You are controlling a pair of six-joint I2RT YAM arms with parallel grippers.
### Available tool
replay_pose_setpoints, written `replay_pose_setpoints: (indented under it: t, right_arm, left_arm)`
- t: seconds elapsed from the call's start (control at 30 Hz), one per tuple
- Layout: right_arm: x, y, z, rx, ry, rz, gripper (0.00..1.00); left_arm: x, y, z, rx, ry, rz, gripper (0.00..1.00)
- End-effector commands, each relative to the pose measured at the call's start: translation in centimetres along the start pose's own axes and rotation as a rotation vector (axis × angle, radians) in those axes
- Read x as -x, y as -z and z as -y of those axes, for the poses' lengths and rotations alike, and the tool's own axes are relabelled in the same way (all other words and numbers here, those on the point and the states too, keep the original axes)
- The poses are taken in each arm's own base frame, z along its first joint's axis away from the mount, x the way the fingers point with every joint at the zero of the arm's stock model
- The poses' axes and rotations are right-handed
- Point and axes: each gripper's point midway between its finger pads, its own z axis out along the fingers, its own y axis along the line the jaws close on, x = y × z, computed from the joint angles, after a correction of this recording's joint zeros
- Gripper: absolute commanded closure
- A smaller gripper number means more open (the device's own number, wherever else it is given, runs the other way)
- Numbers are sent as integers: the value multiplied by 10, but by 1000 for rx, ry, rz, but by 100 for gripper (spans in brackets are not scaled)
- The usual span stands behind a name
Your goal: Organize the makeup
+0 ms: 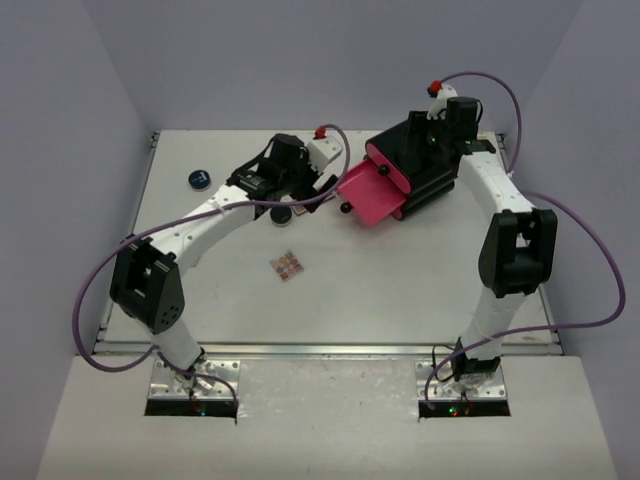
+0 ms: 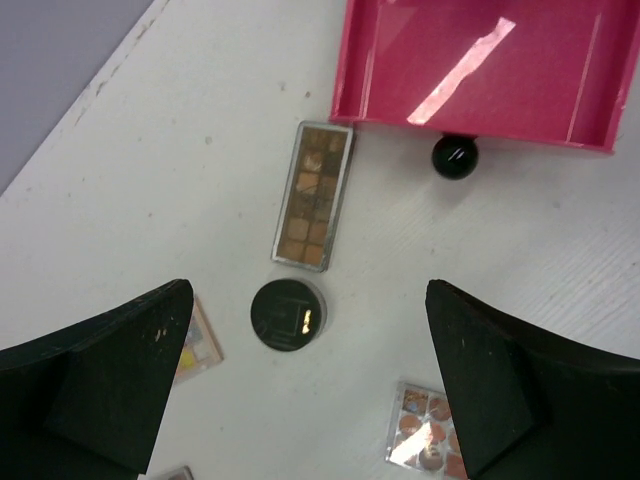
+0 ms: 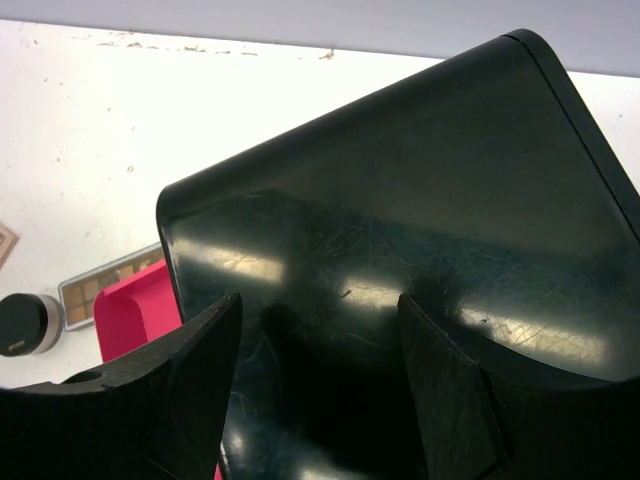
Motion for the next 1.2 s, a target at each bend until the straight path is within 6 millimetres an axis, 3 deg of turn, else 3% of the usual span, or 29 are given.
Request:
replay_pose_setpoints:
  t: [0.0, 0.1, 0.27, 0.33, 0.4, 0.5, 0.67, 0.83, 0.9, 0.97, 1.0, 1.17]
  right_arm:
    - [-29, 4, -4, 17, -53, -123, 34]
    - [-17, 13, -9, 30, -46, -99, 33]
    - [1, 31, -20, 59, -31, -60, 28]
    - [7, 37, -22, 62, -19, -45, 26]
    - [12, 40, -22, 58, -15, -39, 26]
    - [16, 47, -24, 56, -27, -35, 25]
    - [9, 59, -31, 71, -45, -31, 25]
    - [3, 73, -35, 78, -42, 3, 25]
    - [0, 74, -34, 74, -36, -2, 25]
    - [-4, 72, -31, 62, -35, -20, 25]
    - [-8, 71, -30, 54, -37, -34, 25]
    - [-21, 68, -26, 43, -41, -62, 25]
  left_arm:
    - [-3, 38, -53, 51, 81, 14, 0]
    - [-41, 68, -104, 147, 130, -44, 0]
    - [-102, 114, -163, 297, 245, -110, 0]
    - [-119, 121, -174, 320, 284, -129, 0]
    - [-143, 132, -199, 389, 338, -164, 0]
    - [-166, 110, -223, 440, 386, -242, 0]
    - [-169, 66, -252, 452, 515, -255, 0]
    - [-206, 14, -282, 533, 588, -338, 0]
    - [-199, 9, -297, 566, 589, -317, 0]
    - [-208, -4, -303, 580, 596, -329, 0]
    - [-204, -5, -309, 594, 596, -316, 0]
    - [-227, -30, -318, 599, 616, -355, 0]
